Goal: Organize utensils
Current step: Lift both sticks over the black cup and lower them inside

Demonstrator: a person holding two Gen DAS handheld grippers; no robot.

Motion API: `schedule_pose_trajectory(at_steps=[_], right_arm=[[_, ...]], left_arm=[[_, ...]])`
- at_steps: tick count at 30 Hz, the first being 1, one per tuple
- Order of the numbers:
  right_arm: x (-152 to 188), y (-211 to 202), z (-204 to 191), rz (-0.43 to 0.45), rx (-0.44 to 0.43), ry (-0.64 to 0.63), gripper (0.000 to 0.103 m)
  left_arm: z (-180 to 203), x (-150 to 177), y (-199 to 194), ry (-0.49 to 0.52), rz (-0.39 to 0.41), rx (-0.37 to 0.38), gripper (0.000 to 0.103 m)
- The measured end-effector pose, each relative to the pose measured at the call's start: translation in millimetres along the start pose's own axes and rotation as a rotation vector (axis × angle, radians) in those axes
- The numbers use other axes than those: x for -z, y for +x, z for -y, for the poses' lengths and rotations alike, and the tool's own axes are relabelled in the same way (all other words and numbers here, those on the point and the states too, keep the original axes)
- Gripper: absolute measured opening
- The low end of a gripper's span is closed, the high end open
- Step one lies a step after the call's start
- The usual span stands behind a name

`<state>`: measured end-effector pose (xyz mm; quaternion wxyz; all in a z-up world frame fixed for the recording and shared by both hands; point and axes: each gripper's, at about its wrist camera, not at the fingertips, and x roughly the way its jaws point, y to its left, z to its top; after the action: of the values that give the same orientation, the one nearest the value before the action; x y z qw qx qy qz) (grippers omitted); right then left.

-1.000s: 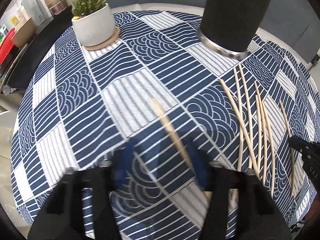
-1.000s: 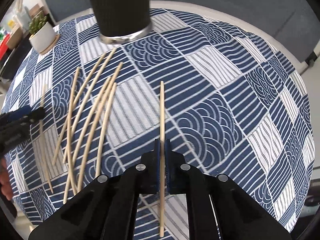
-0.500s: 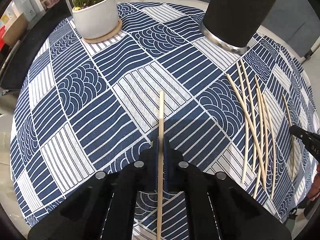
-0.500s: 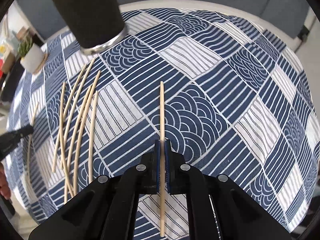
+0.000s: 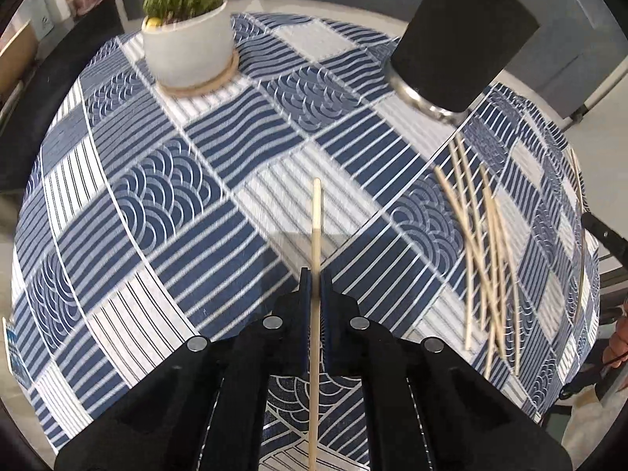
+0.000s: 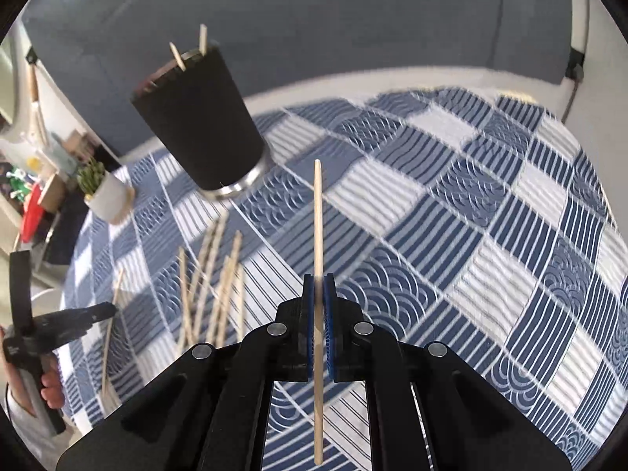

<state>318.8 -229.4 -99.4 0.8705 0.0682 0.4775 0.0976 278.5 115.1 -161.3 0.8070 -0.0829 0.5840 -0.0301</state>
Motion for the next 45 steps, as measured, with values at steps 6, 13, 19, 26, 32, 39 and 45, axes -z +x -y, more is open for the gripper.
schedule_pose_trajectory(at_steps=[6,13,19,26,32,39,45], right_arm=[[-25,-18,-16,0.071,-0.086,-0.035,0.005],[-49,-27,-34,0.138,-0.152,-0.098,0.005],[-63,-27,-48,0.169,-0.196,-0.124,0.005],[-81,-38,-61,0.209,-0.198,-0.133,0.005],[-98,-49,-69,0.265,-0.225,-0.154,0.005],[-119,-52,-75,0.317,-0.289,-0.163,0.005],[-142,-52,-79,0.370,-0.323,-0.158,0.005]], left_arm=[[15,-26,-22,0.040,0.041,0.035,0.005],[41,-66,-48,0.084,0.117,0.042,0.005],[61,-92,-63,0.121,0.167,0.032,0.005],[76,-116,-81,0.133,0.204,0.047,0.005],[86,-139,-98,0.144,0.243,0.060,0.005],[95,-173,-108,0.171,0.288,0.105,0.005],[103,-202,-113,0.192,0.324,0.120,0.005]])
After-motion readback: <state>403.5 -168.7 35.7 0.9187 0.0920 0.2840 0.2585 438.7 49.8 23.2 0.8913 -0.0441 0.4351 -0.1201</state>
